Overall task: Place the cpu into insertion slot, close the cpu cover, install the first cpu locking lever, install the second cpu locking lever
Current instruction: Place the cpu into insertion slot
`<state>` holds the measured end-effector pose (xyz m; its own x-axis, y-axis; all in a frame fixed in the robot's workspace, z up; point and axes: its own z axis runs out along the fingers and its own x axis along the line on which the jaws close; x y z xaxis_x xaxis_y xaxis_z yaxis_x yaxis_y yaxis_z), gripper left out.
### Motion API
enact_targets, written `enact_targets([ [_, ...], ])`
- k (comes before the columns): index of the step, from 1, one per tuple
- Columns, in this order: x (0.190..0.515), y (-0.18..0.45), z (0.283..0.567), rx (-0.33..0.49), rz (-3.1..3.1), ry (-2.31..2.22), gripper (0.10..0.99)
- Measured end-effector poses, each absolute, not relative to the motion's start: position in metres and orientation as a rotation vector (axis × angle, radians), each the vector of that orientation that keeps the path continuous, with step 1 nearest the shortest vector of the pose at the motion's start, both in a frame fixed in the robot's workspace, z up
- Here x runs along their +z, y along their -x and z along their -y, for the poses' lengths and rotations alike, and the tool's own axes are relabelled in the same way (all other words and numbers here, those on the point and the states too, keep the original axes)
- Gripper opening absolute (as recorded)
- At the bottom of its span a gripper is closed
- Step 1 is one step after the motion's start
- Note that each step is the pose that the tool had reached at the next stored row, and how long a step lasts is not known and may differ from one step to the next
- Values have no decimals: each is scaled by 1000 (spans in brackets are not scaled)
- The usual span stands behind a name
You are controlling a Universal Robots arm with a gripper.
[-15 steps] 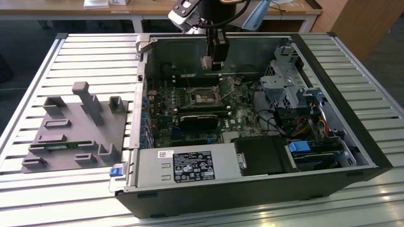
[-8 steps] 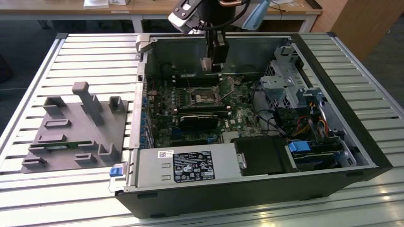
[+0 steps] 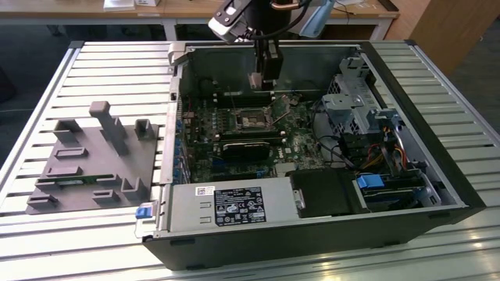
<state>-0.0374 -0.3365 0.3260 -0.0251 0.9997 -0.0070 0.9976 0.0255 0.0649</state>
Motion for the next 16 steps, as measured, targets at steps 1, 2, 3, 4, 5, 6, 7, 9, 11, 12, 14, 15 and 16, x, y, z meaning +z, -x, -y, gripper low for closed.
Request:
enact_targets([
  [1,326,37,337,64,-2213,-2158,541],
  [2,325,37,337,64,-2213,-2157,541],
  [3,325,37,337,64,-2213,-2157,541],
  [4,324,37,337,65,-2213,-2158,541],
  [5,323,38,336,64,-2212,-2159,541],
  [6,322,38,336,64,-2210,-2161,541],
  [7,320,38,336,64,-2205,-2165,541],
  [9,316,38,336,64,-2200,-2170,541],
  [11,312,38,336,64,-2200,-2171,541],
  [12,311,39,336,64,-2200,-2171,541],
  [14,307,39,336,64,-2200,-2170,541],
  [15,306,39,336,64,-2200,-2170,541],
  [16,305,39,336,64,-2200,-2170,541],
])
